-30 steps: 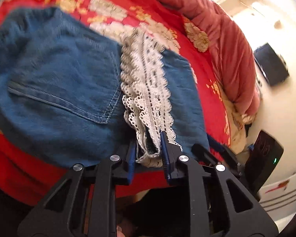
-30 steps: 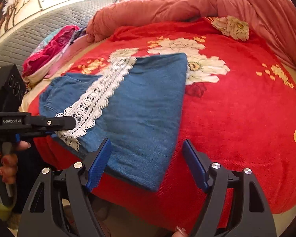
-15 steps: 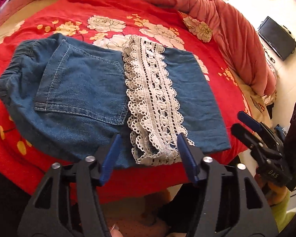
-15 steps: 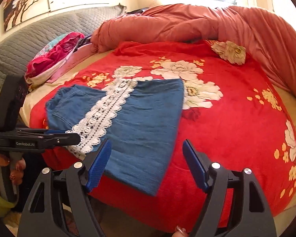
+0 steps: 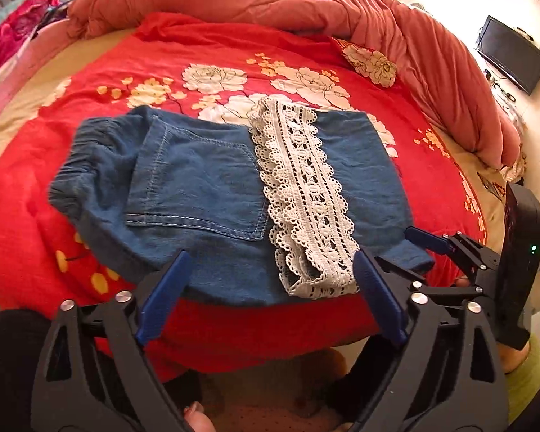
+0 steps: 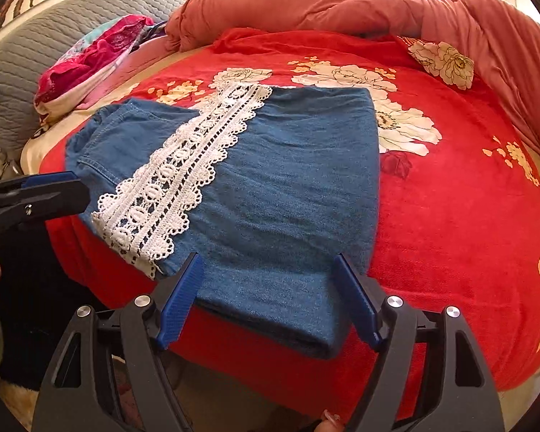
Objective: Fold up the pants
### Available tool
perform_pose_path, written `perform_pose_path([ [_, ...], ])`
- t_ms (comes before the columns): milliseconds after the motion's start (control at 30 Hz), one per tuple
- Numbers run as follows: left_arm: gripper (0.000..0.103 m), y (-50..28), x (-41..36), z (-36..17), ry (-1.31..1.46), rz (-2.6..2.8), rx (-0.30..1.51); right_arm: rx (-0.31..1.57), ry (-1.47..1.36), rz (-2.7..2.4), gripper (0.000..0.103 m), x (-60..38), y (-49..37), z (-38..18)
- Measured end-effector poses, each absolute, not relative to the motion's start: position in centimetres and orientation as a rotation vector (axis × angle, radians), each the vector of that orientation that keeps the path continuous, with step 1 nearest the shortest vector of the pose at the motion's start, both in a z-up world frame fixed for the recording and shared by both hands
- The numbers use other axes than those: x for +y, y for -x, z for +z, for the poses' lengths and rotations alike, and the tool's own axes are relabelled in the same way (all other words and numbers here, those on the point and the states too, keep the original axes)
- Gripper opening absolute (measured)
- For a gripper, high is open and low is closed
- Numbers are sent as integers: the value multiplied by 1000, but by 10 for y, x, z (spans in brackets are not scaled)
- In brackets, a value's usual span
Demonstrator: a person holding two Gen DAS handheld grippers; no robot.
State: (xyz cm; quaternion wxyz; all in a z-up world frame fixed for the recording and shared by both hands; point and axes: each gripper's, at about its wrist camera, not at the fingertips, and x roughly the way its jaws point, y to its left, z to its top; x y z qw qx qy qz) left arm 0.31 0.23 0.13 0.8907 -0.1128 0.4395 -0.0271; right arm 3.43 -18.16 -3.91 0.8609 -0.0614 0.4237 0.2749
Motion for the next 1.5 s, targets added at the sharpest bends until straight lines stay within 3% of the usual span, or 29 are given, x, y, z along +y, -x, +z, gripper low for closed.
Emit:
perform_pose_path([
  [133, 92, 2, 6, 6, 232, -47, 899, 878, 71, 567, 74, -192, -32, -27],
  [233, 94, 5, 8, 9, 228, -38, 893, 846, 55, 543, 83, -200, -30, -15],
  [433, 94, 12, 10, 15, 209, -18, 876, 791, 37, 519, 89, -211, -22, 6],
  [1133, 94, 36, 45, 35, 242, 46, 805, 727, 66, 533, 90, -187, -19, 40],
  [1233, 94, 40, 56, 36, 267, 70, 800, 722, 77, 550, 98, -178, -23, 46],
  [1500, 94, 44, 101, 33, 363, 146, 798, 701, 132, 618, 98, -143, -42, 63],
])
